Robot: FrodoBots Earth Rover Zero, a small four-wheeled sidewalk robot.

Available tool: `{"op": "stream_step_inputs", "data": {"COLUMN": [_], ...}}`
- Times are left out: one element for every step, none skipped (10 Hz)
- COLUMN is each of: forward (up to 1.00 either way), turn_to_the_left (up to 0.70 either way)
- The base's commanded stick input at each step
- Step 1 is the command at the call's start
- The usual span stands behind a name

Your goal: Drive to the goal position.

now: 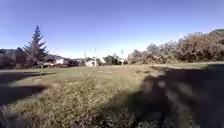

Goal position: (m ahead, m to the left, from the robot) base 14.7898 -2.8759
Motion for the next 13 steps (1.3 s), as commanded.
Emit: {"op": "stream_step_inputs", "data": {"forward": [1.00,1.00,1.00,1.00,1.00,1.00,1.00,1.00,1.00,1.00,1.00,1.00,1.00], "turn_to_the_left": [0.00,0.00,0.00,0.00,0.00,0.00,0.00,0.00,0.00,0.00,0.00,0.00,0.00]}}
